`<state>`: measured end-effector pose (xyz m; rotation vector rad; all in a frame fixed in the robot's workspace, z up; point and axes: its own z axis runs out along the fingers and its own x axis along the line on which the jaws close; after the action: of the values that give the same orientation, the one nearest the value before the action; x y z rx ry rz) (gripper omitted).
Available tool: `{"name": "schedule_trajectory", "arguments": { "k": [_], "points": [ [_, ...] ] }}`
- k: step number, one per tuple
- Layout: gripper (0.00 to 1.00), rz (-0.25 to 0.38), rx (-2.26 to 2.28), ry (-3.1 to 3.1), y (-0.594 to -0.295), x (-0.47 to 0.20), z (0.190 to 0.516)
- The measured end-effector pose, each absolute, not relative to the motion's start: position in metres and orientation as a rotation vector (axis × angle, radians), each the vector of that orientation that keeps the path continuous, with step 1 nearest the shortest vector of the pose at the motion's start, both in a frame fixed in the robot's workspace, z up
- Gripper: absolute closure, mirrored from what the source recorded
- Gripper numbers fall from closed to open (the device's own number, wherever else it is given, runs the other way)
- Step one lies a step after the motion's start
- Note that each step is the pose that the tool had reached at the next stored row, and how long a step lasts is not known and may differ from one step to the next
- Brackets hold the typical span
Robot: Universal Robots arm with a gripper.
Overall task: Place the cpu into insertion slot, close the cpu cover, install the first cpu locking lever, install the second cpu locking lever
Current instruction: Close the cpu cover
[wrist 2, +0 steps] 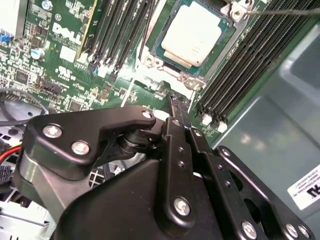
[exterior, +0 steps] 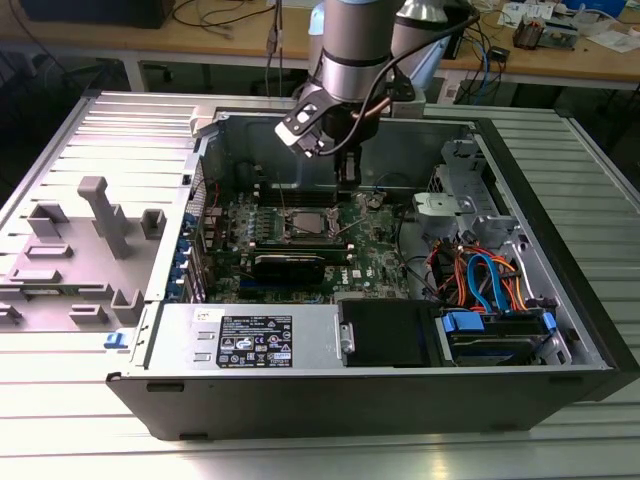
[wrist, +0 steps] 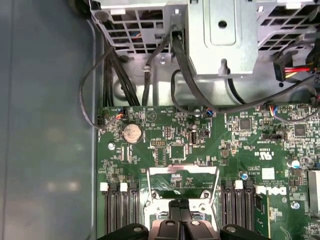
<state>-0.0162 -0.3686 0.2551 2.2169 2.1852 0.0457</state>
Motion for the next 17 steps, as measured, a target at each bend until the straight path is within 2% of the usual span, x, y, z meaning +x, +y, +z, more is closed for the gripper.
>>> {"name": "schedule_trajectory", "arguments": {
  "k": [17],
  "points": [
    [0.89,0.044,2.217,2.186,-0.369,0.002,0.263]
  ]
}}
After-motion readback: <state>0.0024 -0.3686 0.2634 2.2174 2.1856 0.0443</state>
